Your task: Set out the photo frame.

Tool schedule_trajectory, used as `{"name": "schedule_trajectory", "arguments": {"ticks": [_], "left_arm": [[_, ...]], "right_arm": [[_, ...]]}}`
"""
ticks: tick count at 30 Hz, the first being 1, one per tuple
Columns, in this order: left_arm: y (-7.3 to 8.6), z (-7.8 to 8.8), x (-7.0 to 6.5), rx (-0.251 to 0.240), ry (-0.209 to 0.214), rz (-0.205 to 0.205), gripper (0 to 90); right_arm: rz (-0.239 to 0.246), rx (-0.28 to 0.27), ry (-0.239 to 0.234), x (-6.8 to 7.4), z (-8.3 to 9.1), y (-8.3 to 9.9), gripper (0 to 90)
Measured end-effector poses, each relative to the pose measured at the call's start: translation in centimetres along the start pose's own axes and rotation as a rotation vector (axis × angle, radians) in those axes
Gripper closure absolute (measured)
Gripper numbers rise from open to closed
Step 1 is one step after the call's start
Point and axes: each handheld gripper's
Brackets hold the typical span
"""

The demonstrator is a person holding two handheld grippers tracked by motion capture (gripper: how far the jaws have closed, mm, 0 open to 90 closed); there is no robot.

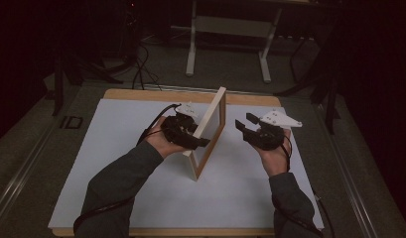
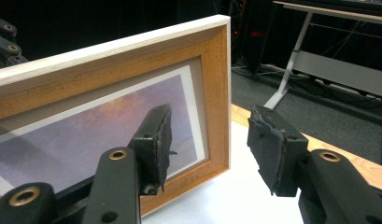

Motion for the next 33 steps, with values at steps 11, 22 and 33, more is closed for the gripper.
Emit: {"name": "schedule_trajectory", "arguments": {"ticks": [11, 22, 33], "left_arm": [[-0.4, -0.2, -0.4, 0.012, 0.013, -0.044, 42.4], [-0.4, -0.3, -0.4, 0.012, 0.028, -0.054, 42.4], [-0.3, -0.2, -0.3, 0.008, 0.044, -0.075, 42.4]], "right_arm": [[-0.012, -0.002, -0.004, -0.4, 0.2, -0.2, 48.6], [-0.031, -0.001, -0.002, -1.1, 0.2, -0.3, 48.6], [-0.037, 0.009, 0.002, -1.6, -0.1, -0.5, 48.7]]}}
Point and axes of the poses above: each handheld gripper's, and its own axes: z roughly backward along the jaws, y roughly out of its underside, x roughly to its left
